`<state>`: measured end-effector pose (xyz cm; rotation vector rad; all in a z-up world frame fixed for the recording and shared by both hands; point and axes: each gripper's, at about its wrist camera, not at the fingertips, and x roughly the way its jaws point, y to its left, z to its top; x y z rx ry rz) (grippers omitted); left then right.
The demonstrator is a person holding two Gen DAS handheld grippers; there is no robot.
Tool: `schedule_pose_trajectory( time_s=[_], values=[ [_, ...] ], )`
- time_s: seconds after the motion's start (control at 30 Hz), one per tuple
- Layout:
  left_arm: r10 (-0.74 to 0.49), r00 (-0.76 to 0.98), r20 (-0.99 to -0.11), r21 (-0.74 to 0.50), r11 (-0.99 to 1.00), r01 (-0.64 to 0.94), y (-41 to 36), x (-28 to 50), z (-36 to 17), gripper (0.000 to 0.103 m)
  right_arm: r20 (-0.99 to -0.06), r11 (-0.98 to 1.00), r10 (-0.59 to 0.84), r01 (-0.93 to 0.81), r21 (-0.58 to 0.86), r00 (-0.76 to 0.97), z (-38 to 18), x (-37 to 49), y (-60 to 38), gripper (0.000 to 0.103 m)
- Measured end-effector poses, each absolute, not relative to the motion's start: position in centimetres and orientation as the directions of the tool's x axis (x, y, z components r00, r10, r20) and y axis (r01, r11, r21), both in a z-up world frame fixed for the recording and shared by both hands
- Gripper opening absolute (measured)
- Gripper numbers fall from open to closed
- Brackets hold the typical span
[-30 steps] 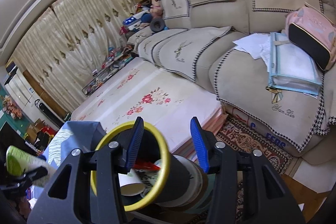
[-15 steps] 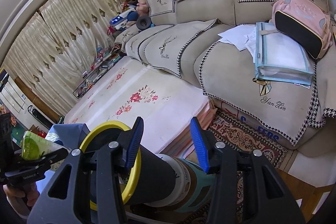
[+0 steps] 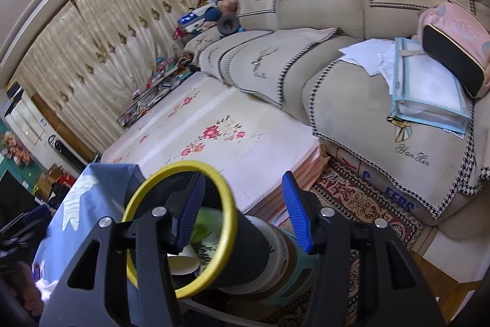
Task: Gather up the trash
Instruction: 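Carry the white bottle over the bin and open the left gripper, then reach the right gripper to the white towel and grasp it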
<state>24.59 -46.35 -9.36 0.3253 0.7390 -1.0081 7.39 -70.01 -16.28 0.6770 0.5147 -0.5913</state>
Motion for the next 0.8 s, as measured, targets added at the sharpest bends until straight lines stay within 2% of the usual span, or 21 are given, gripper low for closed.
schedule_pose_trajectory(
  time_s=[0.13,0.33,0.6,0.8],
  values=[
    [-0.647,0.413,-0.641,-0.131,0.623,0.772,-38.5,24.9,-8.3,0.098,-0.606,0.677,-0.304,0.614,0.405,0.735,-15.2,9.0,-67.8,0.053],
    [-0.525,0.616,-0.588,-0.100,0.802,0.589,-25.9,25.5,-7.7,0.098,-0.603,0.759,-0.260,0.545,0.355,0.755,-13.5,12.1,-63.3,0.054],
    [-0.262,0.839,-0.477,-0.011,0.956,0.292,-10.9,26.3,-7.0,0.098,-0.612,0.856,-0.175,0.426,0.293,0.772,-11.8,16.9,-56.3,0.055],
    [-0.070,0.906,-0.418,-0.004,0.997,0.075,-2.6,28.2,-8.3,0.098,-0.619,0.942,-0.022,0.224,0.250,0.785,-10.5,21.6,-48.3,0.055]
  ],
)
